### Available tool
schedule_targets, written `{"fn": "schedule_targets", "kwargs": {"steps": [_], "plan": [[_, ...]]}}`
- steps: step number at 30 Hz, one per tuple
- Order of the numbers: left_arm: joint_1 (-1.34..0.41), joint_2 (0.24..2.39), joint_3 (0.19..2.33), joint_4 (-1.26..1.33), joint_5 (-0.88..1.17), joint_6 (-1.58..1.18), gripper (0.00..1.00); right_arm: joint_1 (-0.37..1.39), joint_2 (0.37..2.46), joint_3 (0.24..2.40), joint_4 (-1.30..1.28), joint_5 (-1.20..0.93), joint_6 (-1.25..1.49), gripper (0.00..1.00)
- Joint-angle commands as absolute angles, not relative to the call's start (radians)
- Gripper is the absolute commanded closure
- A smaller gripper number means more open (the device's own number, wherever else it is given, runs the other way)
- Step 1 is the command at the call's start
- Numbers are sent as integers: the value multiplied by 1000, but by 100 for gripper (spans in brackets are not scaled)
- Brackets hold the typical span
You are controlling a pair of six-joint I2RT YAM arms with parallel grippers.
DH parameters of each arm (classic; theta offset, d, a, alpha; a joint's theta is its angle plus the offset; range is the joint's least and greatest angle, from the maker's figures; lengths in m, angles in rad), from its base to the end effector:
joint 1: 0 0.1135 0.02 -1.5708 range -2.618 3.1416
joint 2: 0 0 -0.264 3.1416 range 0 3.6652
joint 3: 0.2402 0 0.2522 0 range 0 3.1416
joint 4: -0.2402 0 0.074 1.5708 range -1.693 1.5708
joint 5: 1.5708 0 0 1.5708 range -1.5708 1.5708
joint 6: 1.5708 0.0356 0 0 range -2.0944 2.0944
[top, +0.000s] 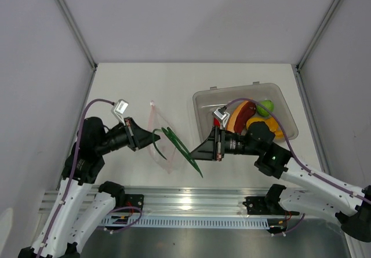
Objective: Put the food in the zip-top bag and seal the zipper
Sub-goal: Place the fake vegetable in the zipper food storage bag, then adjust the zipper food storage bag at the center of the board.
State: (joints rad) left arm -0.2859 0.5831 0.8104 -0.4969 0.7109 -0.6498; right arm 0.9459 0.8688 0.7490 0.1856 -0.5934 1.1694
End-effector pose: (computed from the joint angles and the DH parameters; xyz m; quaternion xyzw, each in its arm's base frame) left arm 0.1106 -0.0567 0.3456 0.0723 0.7718 -0.5032 0.3819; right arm 0.1027 0.1764 0.3522 -0.1392 0.6733 0.7063 0.1686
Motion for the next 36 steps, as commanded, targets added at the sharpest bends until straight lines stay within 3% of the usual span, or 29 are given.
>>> {"fn": "schedule_targets", "kwargs": {"steps": [1,5,8,9,11,13,15,18,23,29,32,36], "plan": [[-291,581,788,-413,704,-672,99,963,922,808,238,-517,1334,100],[-291,580,802,-451,638,-637,99,995,991,847,249,-470,1423,100],[-291,580,825,-482,609,-604,99,1029,1005,894,213,-405,1448,91],[-291,578,831,-486,604,-598,99,1040,1005,906,198,-384,1442,73],[-291,574,828,-485,598,-597,100,1046,1008,942,169,-351,1430,59],[-291,577,830,-485,600,-597,99,1048,1012,962,167,-328,1421,35],[-291,587,836,-485,606,-598,99,1048,1020,1011,135,-321,1387,24],[-291,595,850,-495,618,-598,100,1049,1035,1078,54,-296,1301,15],[-291,588,899,-552,611,-597,99,1046,1019,1109,-122,-229,1145,15],[-291,581,983,-614,623,-606,99,1080,1049,1155,-333,-192,881,23],[-291,589,974,-601,635,-617,99,1123,1115,1198,-409,-187,821,29],[-291,597,953,-586,638,-627,99,1247,1196,1261,-458,-34,736,30]]}}
